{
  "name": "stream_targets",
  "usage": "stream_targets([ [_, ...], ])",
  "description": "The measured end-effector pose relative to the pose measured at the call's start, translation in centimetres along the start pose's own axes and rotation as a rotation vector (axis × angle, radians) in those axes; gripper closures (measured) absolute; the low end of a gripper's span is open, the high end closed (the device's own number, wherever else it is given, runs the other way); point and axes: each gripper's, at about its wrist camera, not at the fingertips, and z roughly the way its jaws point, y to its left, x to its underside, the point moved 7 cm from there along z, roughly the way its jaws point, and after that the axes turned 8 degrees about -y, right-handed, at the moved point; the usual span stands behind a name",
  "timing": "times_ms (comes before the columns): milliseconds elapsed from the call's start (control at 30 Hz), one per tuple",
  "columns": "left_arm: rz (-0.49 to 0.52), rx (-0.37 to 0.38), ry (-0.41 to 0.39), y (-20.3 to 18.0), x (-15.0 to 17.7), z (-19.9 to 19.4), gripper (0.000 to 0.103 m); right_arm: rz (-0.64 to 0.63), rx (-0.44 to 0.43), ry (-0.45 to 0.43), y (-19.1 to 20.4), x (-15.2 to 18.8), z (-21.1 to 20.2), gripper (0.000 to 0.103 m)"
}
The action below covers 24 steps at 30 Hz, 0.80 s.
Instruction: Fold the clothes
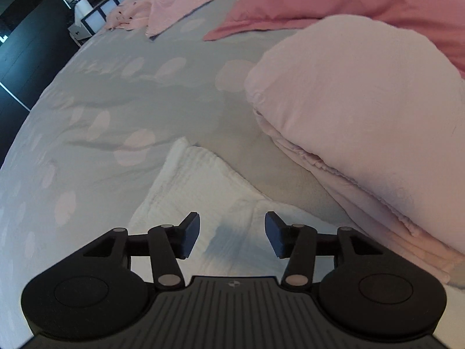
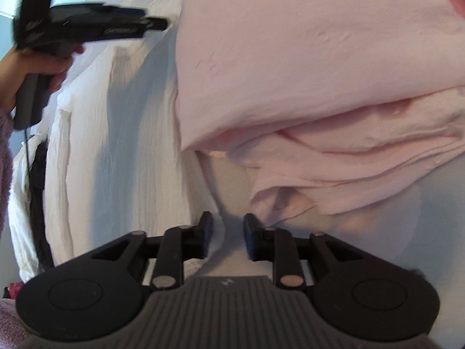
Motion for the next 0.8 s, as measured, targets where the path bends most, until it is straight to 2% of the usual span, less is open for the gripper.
stream_targets([
  [167, -0.202, -0.009, 0.002, 2.5, 3.0, -4.4, 0.05, 0.018, -0.015, -0.072, -0.6, -0.4, -2.7, 0.067],
  [233, -0.304, 0.009, 0.024, 3.3, 5.1, -5.5, 0.05, 0.029, -0.055, -0.075, -0.3, 0.2, -3.1, 0.055],
  [300, -0.385, 0.022, 0.034, 3.6, 7.3, -6.1, 0.05, 0.035, -0.091, -0.068, 0.4, 1.2, -2.9, 0.049],
  [467, -0.604, 0.09, -0.001, 3.1, 11.7, -6.4, 0.05, 0.054, -0.116, -0.052, 0.2, 3.9, -2.6, 0.048],
  [500, -0.652, 0.102, -0.019, 3.0, 12.1, -6.3, 0.051, 0.06, -0.12, -0.055, 0.5, 4.0, -2.1, 0.054],
  [533, -0.689, 0.116, -0.035, 2.8, 12.4, -6.3, 0.053, 0.065, -0.122, -0.058, 0.9, 4.1, -1.6, 0.069],
  [567, -0.713, 0.131, -0.052, 2.6, 12.5, -6.1, 0.061, 0.071, -0.117, -0.064, 1.1, 4.1, -1.2, 0.08],
  [600, -0.727, 0.145, -0.073, 2.4, 12.4, -6.0, 0.068, 0.076, -0.106, -0.07, 1.3, 4.0, -1.0, 0.097],
  [633, -0.723, 0.16, -0.081, 2.2, 12.3, -5.8, 0.086, 0.075, -0.09, -0.072, 1.3, 3.8, -1.0, 0.098],
  [667, -0.714, 0.155, -0.077, 2.1, 12.1, -5.6, 0.099, 0.073, -0.068, -0.076, 1.1, 3.7, -1.1, 0.098],
  [800, -0.639, 0.106, -0.089, 2.8, 10.9, -5.4, 0.103, 0.072, -0.023, -0.075, -0.5, 4.0, -2.0, 0.101],
])
